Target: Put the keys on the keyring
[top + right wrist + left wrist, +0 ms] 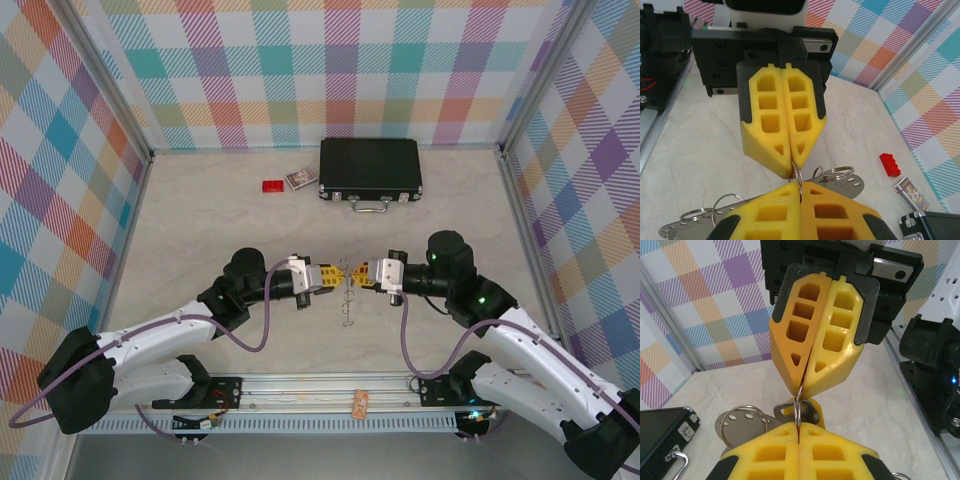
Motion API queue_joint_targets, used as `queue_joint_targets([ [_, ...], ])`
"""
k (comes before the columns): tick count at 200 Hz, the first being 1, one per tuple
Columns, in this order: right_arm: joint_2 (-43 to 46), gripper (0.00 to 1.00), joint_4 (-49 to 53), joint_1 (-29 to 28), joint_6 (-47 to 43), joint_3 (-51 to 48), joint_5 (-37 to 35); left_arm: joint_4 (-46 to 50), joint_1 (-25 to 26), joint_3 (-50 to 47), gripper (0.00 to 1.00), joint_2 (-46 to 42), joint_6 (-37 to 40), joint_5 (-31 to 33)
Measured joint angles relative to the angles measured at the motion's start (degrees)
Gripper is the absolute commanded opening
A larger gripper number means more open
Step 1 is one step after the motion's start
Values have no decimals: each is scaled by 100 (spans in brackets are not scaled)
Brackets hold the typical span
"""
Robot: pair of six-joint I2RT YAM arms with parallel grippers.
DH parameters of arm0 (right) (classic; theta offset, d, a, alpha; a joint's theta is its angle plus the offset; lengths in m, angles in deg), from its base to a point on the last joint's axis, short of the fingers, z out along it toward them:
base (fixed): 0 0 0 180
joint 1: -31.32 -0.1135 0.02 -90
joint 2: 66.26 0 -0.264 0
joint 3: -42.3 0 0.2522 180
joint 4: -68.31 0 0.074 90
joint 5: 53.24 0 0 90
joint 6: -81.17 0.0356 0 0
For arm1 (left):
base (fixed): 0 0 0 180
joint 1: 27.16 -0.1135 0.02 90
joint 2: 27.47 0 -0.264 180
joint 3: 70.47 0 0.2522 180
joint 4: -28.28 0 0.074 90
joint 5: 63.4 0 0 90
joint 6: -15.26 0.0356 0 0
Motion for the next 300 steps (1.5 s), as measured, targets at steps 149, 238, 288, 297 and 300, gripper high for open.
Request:
queue_joint_targets([
  [149, 175, 0, 339, -177, -1139, -15, -474, 691, 0, 385, 0, 114, -155, -579],
  [238, 367, 0, 339, -223, -1248, -52, -531, 892, 0, 533, 0, 197, -146, -551],
  [288, 426, 0, 337, -286, -1453, -129, -542, 1075, 13, 601, 0, 258, -79, -557],
  [297, 428, 0, 341, -299, -1534, -129, -557, 1134, 15, 614, 0, 278, -66, -562],
  [300, 428, 0, 341, -306, -1550, -129, -557, 1143, 15, 616, 0, 280, -63, -568],
])
